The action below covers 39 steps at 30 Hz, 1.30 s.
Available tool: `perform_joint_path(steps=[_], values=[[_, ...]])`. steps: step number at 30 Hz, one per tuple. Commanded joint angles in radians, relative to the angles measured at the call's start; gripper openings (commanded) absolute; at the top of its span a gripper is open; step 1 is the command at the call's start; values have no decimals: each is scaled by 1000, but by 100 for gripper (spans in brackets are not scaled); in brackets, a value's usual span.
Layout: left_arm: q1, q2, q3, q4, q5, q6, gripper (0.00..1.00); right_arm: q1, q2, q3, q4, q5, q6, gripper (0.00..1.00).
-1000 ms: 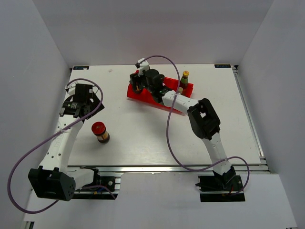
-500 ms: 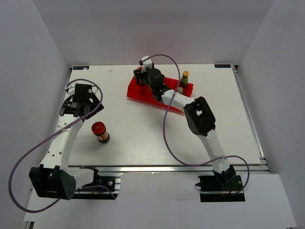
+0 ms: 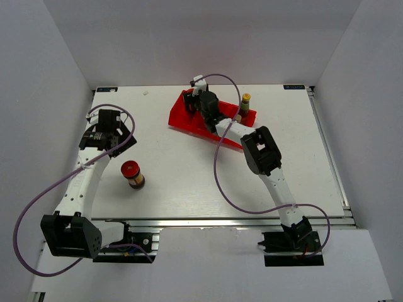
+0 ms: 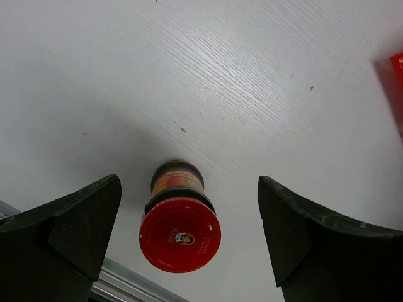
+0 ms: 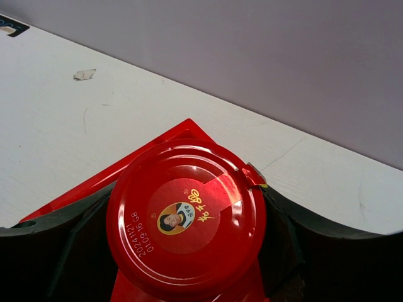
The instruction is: Organize the condiment bottles
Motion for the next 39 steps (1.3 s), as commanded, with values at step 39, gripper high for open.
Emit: perform_joint_path(steps=[39], values=[[19,-72,-76,-114,106,-38,98,41,-422,-222,149,-210,-97,89]])
